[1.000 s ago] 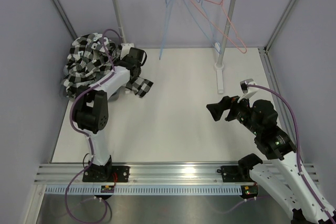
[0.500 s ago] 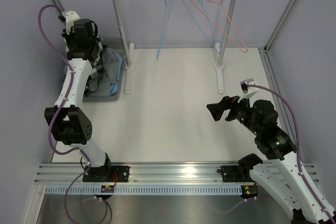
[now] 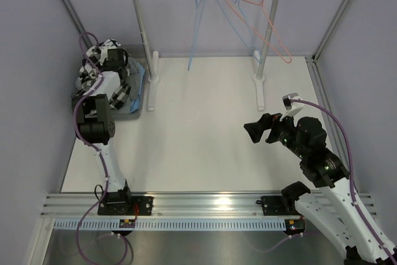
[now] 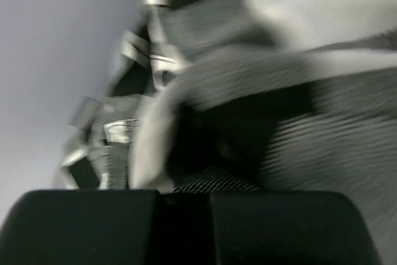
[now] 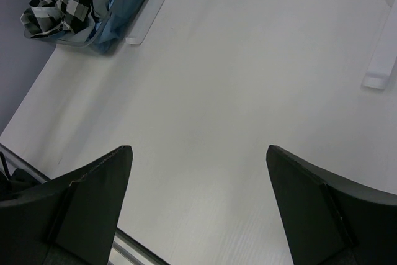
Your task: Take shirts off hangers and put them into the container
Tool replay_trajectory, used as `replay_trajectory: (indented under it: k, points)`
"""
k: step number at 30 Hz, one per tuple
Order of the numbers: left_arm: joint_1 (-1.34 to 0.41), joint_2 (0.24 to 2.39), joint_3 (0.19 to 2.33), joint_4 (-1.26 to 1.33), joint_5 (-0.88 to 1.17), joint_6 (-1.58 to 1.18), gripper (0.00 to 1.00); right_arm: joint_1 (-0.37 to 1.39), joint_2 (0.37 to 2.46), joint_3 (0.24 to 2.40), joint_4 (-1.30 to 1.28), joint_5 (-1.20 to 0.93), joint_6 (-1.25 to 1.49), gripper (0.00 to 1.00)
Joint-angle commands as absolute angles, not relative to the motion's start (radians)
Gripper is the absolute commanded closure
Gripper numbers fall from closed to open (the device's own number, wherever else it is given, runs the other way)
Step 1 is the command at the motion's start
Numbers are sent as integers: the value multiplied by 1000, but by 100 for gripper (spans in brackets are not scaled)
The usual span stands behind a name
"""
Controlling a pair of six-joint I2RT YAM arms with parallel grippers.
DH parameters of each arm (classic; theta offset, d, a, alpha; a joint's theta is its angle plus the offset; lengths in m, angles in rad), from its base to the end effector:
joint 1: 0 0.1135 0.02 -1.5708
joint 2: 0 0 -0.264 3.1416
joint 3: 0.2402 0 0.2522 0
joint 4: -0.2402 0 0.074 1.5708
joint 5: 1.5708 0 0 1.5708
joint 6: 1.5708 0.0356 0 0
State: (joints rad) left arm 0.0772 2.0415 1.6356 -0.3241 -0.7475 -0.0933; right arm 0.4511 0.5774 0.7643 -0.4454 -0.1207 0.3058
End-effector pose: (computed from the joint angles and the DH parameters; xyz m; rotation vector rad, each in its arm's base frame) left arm 0.4598 0.0598 0.2404 -0.5632 2.1274 0.8423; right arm 0.1188 0.0623 0.3341 -0.2229 1.8622 0.6382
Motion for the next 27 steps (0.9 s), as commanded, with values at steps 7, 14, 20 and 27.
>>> replay_trajectory:
  k: [7,14,20,27]
  points:
    - [98,2037,1657,-393,-669,-173,99,448,583,795,-439,-109,291,1]
    - [98,1780,1623,-402,-592,-192,31,449,551,785,-423,-112,295,1]
    - [97,1566,1586,-425,-522,-224,6,449,532,787,-419,-130,298,0]
    - [91,1335,1524,-514,-265,-261,1,449,525,804,-417,-126,293,1]
